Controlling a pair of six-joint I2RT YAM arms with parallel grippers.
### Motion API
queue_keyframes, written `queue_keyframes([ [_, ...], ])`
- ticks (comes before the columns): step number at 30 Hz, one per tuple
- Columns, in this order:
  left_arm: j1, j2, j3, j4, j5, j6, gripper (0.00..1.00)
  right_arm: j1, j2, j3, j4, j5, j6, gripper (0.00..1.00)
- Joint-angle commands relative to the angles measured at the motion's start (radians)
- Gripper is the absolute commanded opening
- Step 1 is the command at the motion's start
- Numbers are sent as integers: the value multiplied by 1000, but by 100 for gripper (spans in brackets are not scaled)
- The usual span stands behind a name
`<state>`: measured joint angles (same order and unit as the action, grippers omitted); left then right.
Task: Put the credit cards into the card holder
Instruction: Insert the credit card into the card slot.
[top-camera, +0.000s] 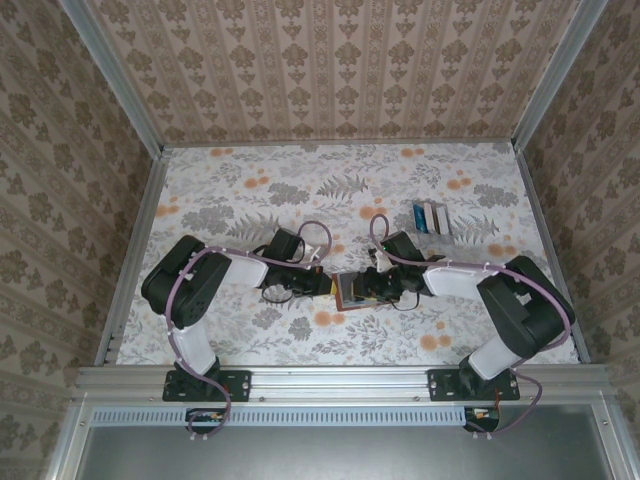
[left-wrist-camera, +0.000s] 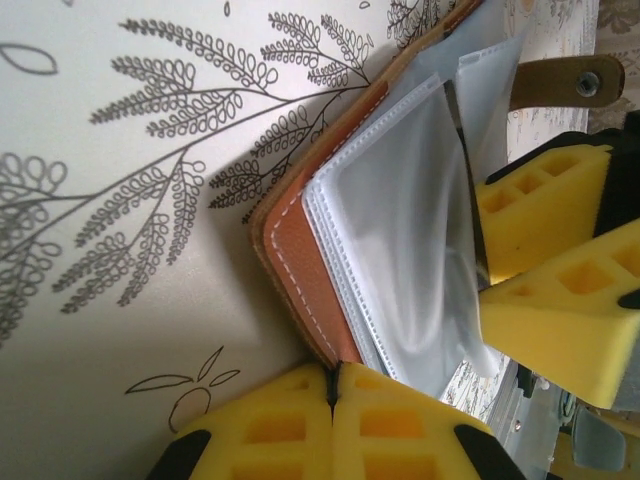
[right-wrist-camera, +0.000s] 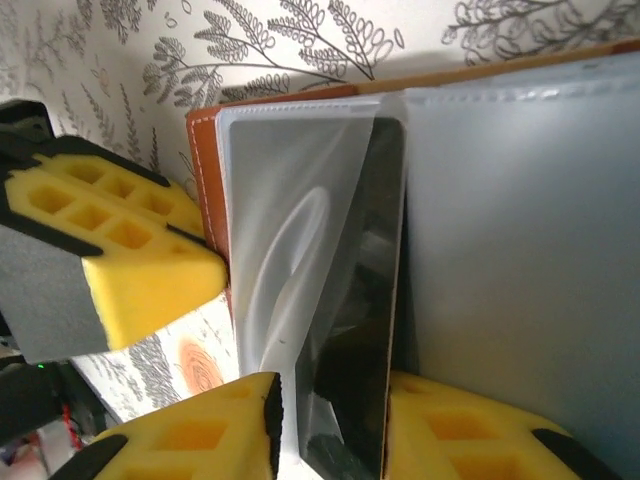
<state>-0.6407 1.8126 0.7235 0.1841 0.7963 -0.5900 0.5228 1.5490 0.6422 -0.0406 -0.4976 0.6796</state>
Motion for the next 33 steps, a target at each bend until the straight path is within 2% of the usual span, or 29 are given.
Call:
queue_keyframes([
  [1, -8, 90, -36, -158, -193, 56, 0, 2, -53, 3, -175, 110, -59, 37],
  [3, -8, 83, -45, -141, -192, 49, 0, 2, -63, 9, -189, 127, -62, 39],
  [10, -9, 82, -51, -129, -189, 48, 0, 7, -4, 36, -167, 130, -58, 38],
  [15, -10, 91, -47, -129, -184, 47, 0, 12, 35, 53, -103, 82, -48, 25],
  [24, -13, 91, -40, -135, -182, 58, 0, 49, 84, 117, -159, 17, -148, 20],
  [29, -14, 99, -15, -186, -176, 96, 0, 58, 95, 149, -193, -27, -210, 22],
  [33, -15, 102, 8, -233, -178, 122, 0, 62, 73, 156, -209, -13, -226, 31],
])
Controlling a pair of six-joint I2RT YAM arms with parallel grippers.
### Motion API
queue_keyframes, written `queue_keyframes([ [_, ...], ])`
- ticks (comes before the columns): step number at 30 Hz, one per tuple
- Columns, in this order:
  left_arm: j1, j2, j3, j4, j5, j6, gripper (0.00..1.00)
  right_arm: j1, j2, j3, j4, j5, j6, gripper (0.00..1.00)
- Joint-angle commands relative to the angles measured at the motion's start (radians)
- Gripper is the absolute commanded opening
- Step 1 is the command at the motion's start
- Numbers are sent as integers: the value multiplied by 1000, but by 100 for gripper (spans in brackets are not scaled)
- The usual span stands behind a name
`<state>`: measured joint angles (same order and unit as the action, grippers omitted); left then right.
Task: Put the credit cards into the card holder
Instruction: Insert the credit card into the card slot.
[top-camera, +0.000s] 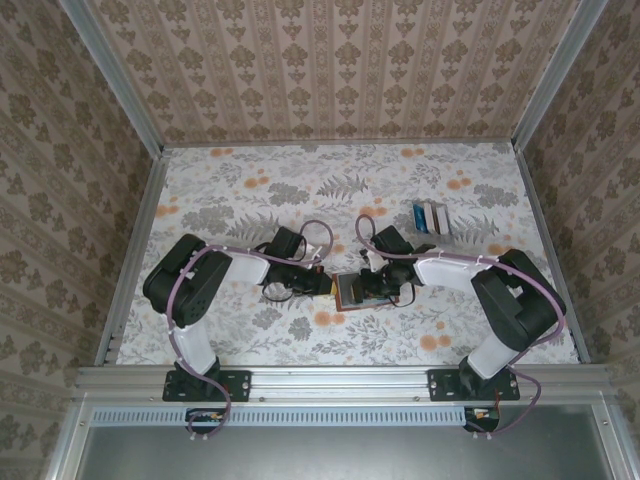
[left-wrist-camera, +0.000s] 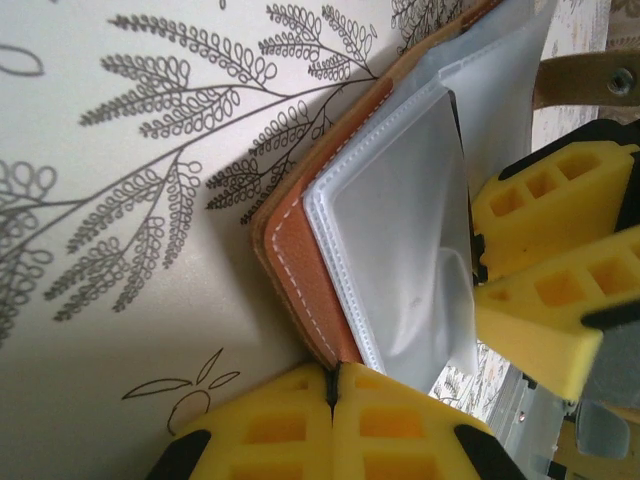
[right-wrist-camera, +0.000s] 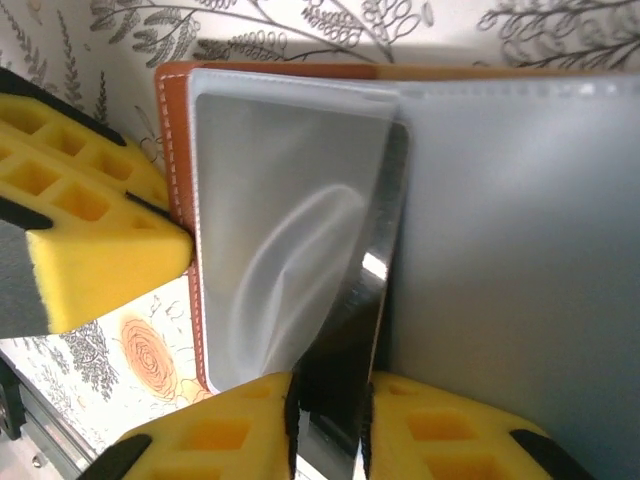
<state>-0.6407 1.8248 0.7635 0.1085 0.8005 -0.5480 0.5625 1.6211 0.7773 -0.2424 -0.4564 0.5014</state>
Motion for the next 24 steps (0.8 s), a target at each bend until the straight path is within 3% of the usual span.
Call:
queue_keyframes([
  [1, -16, 85, -37, -153, -182, 75, 0, 22, -11, 16, -1, -50, -45, 34],
  [18, -22, 97, -49, -111, -181, 43, 0, 2, -85, -6, -59, 102, -14, 46],
  [24, -26, 99, -56, -93, -182, 31, 0, 0, -80, -28, -2, 70, 13, 38],
])
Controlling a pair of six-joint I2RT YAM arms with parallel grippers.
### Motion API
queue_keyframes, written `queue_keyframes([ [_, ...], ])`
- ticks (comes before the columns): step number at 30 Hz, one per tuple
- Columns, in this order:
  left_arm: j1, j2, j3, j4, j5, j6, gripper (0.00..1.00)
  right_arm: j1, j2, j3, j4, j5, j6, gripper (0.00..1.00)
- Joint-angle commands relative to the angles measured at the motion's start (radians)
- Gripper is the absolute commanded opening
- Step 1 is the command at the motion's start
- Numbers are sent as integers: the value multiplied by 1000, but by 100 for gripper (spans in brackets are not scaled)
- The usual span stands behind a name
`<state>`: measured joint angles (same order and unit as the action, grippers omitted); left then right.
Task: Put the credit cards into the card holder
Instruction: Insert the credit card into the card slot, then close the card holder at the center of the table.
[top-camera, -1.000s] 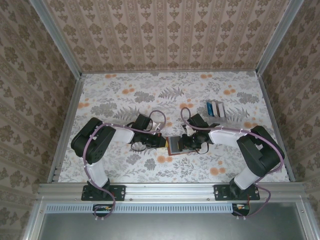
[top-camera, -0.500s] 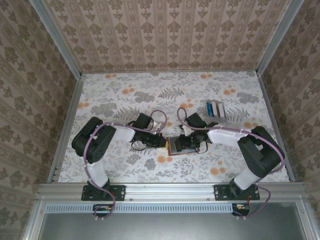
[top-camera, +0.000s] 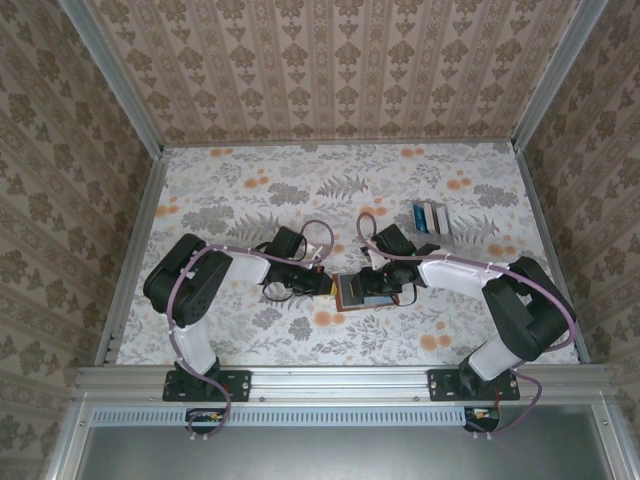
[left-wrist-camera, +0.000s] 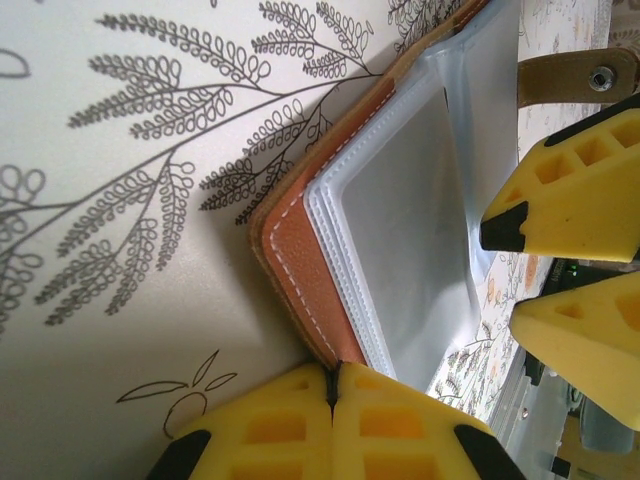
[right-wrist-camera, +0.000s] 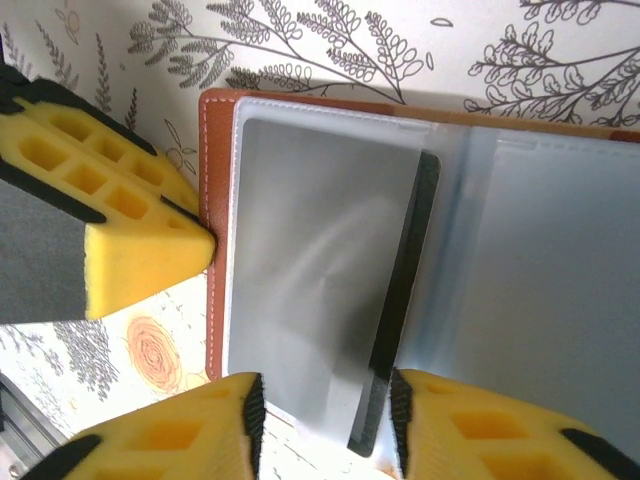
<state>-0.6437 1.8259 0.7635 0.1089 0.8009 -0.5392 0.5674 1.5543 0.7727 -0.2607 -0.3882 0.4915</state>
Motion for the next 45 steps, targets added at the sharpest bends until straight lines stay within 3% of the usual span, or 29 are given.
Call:
queue_keyframes([
  [1, -23, 97, -56, -96, -183, 21, 0, -4, 1, -23, 27, -5, 29, 37],
  [8, -25, 82, -59, -98, -185, 19, 0, 9, 70, 2, 41, -9, 41, 41],
  [15, -25, 69, -47, -119, -187, 27, 0, 28, 78, -3, 122, -103, 41, 40],
  [23, -27, 45, -51, -125, -190, 19, 0, 36, -10, -24, 114, -85, 3, 40],
  [32, -22, -33, -60, -201, -211, 20, 0, 26, -241, -68, -44, 192, -11, 45],
  [38, -3, -91, -31, -340, -216, 55, 0, 19, -323, -5, -261, 431, -10, 49],
  [42, 4, -141, -25, -376, -210, 50, 0, 6, -324, -12, -298, 478, -5, 51],
  [45, 5, -161, -11, -409, -218, 62, 0, 5, -285, -21, -282, 444, 0, 51],
])
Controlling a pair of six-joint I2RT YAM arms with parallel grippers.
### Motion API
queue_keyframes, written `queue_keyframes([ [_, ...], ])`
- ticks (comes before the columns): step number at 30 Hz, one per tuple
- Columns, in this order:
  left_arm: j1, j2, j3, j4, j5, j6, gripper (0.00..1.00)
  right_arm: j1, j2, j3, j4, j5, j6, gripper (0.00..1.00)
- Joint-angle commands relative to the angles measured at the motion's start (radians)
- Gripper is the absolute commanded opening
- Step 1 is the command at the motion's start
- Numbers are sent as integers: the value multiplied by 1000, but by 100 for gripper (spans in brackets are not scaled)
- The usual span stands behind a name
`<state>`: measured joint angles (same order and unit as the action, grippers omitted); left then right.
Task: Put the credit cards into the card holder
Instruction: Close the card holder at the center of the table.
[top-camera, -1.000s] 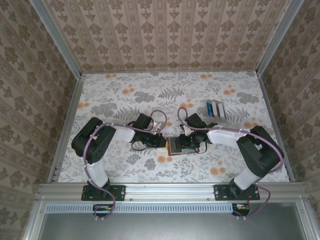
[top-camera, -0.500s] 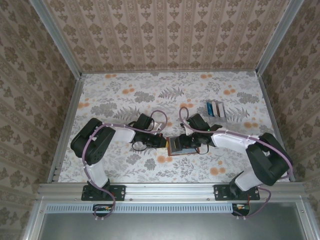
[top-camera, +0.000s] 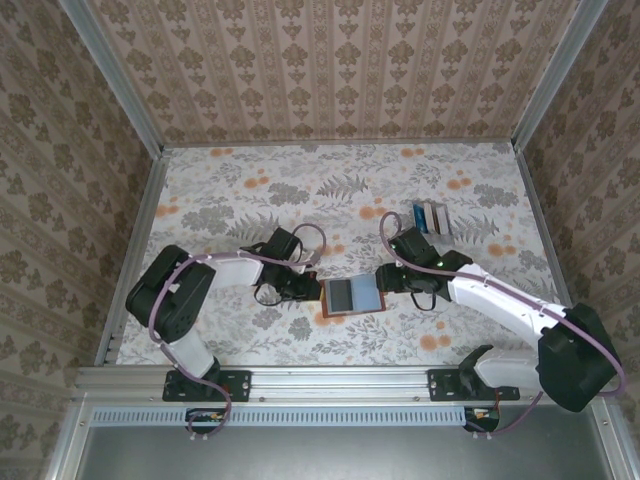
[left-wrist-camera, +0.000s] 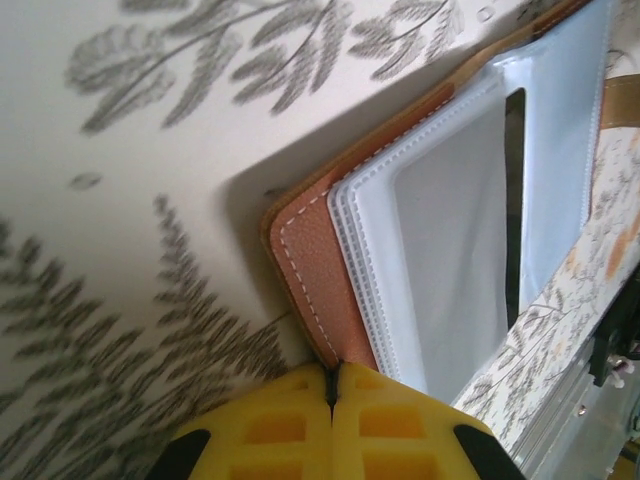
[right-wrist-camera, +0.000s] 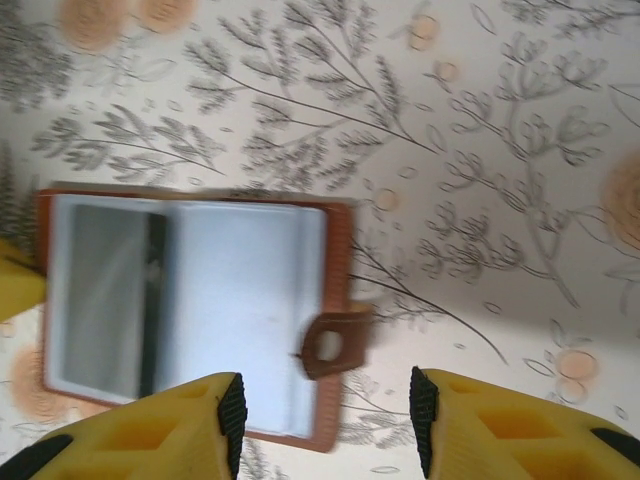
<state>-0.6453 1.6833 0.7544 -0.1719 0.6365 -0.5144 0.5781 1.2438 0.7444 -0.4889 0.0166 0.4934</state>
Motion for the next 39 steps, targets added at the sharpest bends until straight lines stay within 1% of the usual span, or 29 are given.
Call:
queue_keyframes([
  [1, 7, -22, 4, -138, -57, 40, 0, -4, 44, 10, -33, 9, -1, 50],
  [4, 6, -27, 0, -124, -51, 32, 0, -3, 86, 15, 24, -90, 3, 50],
  [5, 6, -24, 1, -122, -47, 31, 0, -3, 94, 13, 41, -104, 8, 50],
  [7, 6, -22, 2, -127, -48, 29, 0, -3, 110, 22, 55, -106, 16, 47],
  [10, 3, -42, -18, -100, -50, 12, 0, -1, 130, 38, 52, -99, 10, 45],
  [12, 5, -40, -13, -107, -55, 15, 0, -3, 140, 39, 61, -96, 8, 43],
  [16, 3, -46, -16, -105, -55, 8, 0, -2, 172, 49, 55, -87, 8, 22],
  [19, 3, -41, -7, -127, -55, 17, 0, -3, 160, 35, 65, -83, 10, 11],
  [23, 3, -60, 5, -157, -70, 4, 0, -3, 154, 16, 85, -110, 9, 2],
  [24, 3, -68, 18, -170, -71, 3, 0, -3, 120, 1, 105, -123, 11, 0],
  [29, -5, -130, 81, -238, -93, 5, 0, -5, 133, -38, 187, -222, 21, 0],
  [33, -21, -109, 147, -275, -46, 23, 0, -5, 177, -67, 273, -270, 41, 0],
  [36, -52, -91, 178, -255, -27, 13, 0, -5, 215, -75, 336, -324, 57, 0],
  [39, -86, -71, 216, -241, -14, -8, 7, -5, 236, -90, 385, -348, 78, 0],
])
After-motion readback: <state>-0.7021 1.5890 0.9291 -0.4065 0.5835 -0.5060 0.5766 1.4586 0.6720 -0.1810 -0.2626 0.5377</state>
